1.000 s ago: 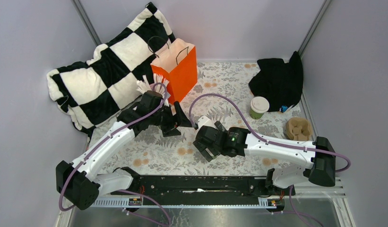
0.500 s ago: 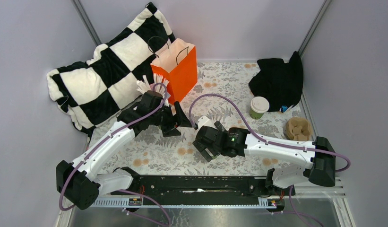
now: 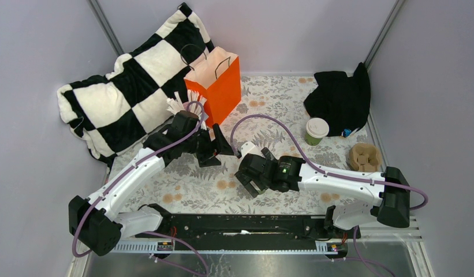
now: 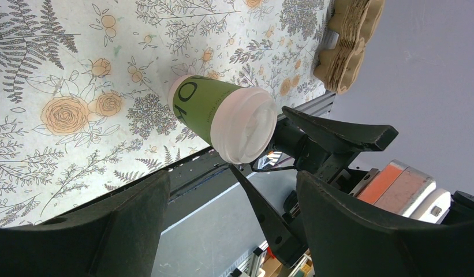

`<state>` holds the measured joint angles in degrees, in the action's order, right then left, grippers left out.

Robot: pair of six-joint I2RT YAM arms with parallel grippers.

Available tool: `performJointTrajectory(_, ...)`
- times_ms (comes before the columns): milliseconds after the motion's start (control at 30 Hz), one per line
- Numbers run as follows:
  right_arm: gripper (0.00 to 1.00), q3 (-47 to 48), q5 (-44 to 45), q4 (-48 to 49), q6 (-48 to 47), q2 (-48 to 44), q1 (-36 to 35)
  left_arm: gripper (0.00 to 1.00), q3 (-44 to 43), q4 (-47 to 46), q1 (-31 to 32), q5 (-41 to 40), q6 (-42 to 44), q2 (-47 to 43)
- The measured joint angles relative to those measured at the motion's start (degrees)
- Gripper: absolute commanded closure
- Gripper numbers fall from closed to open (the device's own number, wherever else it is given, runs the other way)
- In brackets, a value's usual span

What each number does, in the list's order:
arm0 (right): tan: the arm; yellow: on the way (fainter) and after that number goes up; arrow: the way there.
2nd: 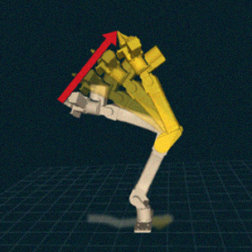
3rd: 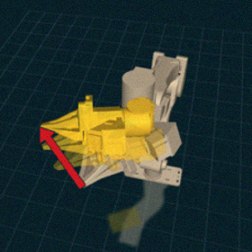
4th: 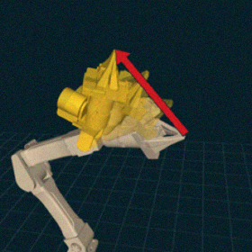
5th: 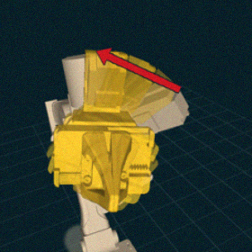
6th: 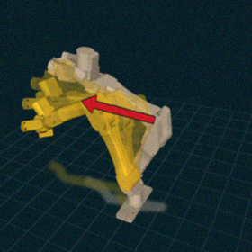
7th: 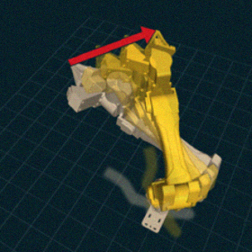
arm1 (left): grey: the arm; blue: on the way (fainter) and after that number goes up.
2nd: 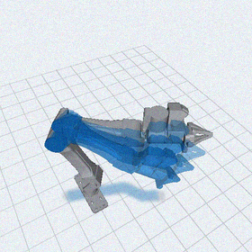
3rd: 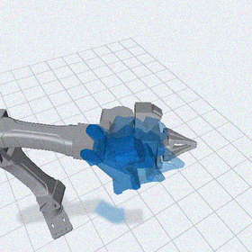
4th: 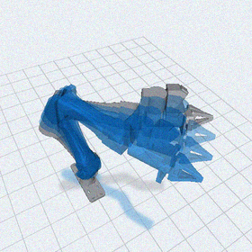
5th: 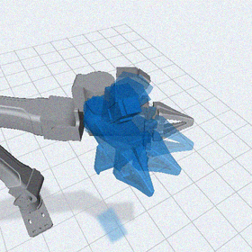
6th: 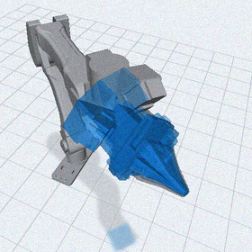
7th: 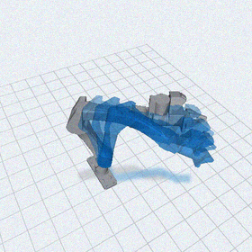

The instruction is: Pack the takeout coffee

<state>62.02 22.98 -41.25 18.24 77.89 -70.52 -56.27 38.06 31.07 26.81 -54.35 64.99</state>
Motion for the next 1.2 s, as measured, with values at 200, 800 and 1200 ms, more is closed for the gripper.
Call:
performJointTrajectory(200, 0.0, 0.0, 0.0, 0.0, 0.0, 0.0, 0.0, 0.1, 0.0, 0.0, 0.0, 0.2, 0.2, 0.0)
performJointTrajectory(800, 0.19, -0.3, -26.4, -0.1, 3.2, -16.7, 31.2, 0.47, -1.1, -6.0, 11.3, 4.0, 0.7, 7.3)
performJointTrajectory(1200, 0.3, -12.6, -51.1, 7.8, 5.3, -11.4, 39.5, 0.64, 3.7, -8.6, 11.8, 4.5, -0.7, 9.0)
